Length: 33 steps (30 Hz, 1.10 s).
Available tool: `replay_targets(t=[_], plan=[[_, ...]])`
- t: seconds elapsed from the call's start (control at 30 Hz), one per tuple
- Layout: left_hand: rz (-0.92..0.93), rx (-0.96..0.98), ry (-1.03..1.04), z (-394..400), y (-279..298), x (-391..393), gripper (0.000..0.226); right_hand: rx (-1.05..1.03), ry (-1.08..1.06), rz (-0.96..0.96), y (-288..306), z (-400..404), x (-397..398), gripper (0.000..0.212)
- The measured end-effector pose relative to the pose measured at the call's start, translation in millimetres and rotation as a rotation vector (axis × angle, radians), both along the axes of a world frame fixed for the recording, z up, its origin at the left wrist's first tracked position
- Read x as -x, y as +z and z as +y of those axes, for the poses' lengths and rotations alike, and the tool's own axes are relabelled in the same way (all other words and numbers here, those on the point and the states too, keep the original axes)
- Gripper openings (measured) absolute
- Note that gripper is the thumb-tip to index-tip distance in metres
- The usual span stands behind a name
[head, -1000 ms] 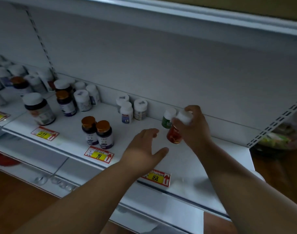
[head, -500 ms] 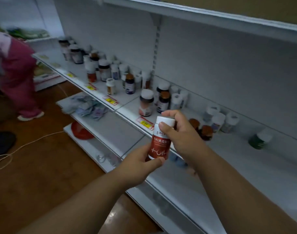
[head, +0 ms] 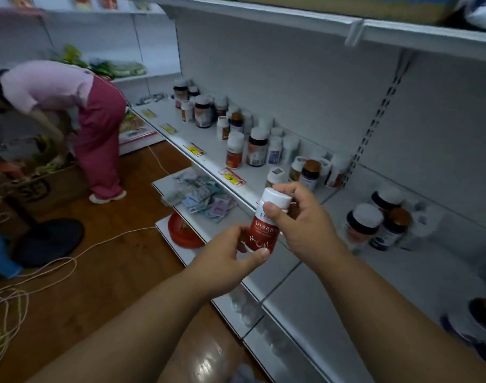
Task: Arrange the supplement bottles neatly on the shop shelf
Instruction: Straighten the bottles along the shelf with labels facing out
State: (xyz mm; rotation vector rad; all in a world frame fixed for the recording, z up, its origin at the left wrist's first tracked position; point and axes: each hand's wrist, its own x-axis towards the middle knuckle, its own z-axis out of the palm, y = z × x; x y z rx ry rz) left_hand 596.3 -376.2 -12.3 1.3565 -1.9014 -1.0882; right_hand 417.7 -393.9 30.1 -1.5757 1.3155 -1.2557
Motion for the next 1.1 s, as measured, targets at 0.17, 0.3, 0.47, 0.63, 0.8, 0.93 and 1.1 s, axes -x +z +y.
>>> replay_targets(t=[0.17, 0.3, 0.47, 0.63, 0.8, 0.93, 1.1], plan=[[-0.178, -0.020, -0.010, -87.6, 7.5, -31.7, 0.060, -0.015, -0.032, 0.027, 8.4, -93.4, -21.4, 0.025], [-0.220, 0.050, 0.004, -151.6, 13.5, -50.7, 0.068, 0.007, -0.109, 0.087, 11.0, -149.9, -40.8, 0.027], [-0.297, 0.254, -0.069, -232.9, 3.5, -63.5, 0.042, -0.005, -0.329, 0.198, -10.4, -204.7, -60.0, 0.032], [-0.338, 0.723, -0.097, -327.3, 11.6, -66.1, 0.037, -0.106, -0.579, 0.374, -27.9, -246.1, -75.0, 0.039], [-0.481, 0.828, -0.335, -385.8, 18.2, -58.1, 0.064, -0.203, -0.647, 0.476, -30.6, -268.0, -89.4, 0.038], [-0.494, 0.712, -0.539, -396.3, 6.3, -55.5, 0.067, -0.210, -0.631, 0.521, -35.4, -271.8, -99.7, 0.041], [-0.482, 0.748, -0.593, -407.3, 1.0, -56.9, 0.067, -0.184, -0.698, 0.526, -36.3, -272.9, -107.1, 0.042]])
